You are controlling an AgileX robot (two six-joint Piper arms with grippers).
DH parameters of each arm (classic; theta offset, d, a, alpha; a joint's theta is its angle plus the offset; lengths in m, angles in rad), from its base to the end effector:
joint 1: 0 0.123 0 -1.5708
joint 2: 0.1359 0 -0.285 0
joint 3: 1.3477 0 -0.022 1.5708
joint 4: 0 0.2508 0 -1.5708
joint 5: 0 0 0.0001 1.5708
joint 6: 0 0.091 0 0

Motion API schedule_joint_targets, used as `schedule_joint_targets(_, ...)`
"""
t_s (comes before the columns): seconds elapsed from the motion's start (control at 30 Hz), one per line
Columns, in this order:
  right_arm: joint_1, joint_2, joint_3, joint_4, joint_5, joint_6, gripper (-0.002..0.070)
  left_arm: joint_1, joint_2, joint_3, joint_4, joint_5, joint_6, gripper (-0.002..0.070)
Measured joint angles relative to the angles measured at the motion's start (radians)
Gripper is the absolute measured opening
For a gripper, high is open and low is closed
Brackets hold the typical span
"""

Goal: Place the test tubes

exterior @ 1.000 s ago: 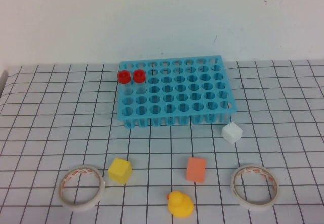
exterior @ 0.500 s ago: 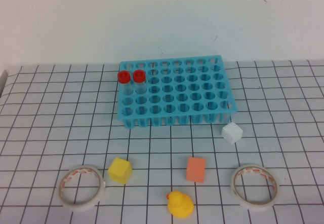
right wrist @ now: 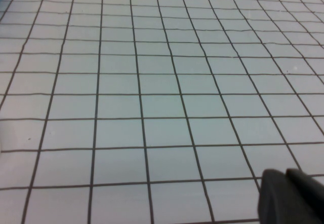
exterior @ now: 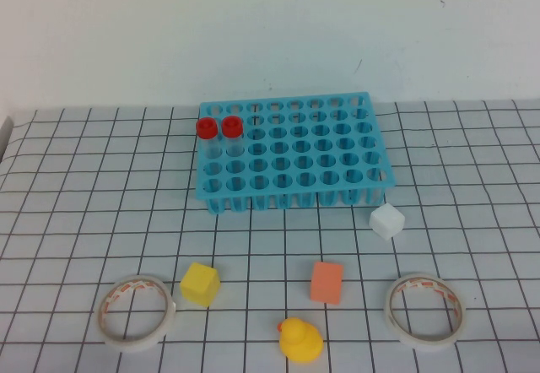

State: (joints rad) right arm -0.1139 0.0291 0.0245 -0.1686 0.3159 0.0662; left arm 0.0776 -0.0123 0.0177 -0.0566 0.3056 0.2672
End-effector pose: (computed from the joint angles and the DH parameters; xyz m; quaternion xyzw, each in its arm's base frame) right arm 0.0552 -0.0111 0.1752 0.0236 0.7978 -0.0832 0.5966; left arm 0.0540 0.0026 0.1803 0.0582 0.7793 0.0838 0.6183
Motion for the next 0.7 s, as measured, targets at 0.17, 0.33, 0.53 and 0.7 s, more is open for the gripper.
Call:
schedule_joint_targets(0.17,0.0,0.0,0.0,0.0,0.0,0.0,-0.0001,0.002,0.0,0.0,0.0,0.0,0.008,-0.0001)
schedule_joint_targets(0.33,0.0,0.0,0.0,0.0,0.0,0.0,-0.0001,0.002,0.0,0.0,0.0,0.0,0.011,-0.0001)
schedule_joint_targets(0.53,0.0,0.0,0.0,0.0,0.0,0.0,-0.0001,0.002,0.0,0.0,0.0,0.0,0.012,-0.0001)
schedule_joint_targets(0.7,0.0,0.0,0.0,0.0,0.0,0.0,-0.0001,0.002,0.0,0.0,0.0,0.0,0.012,-0.0001)
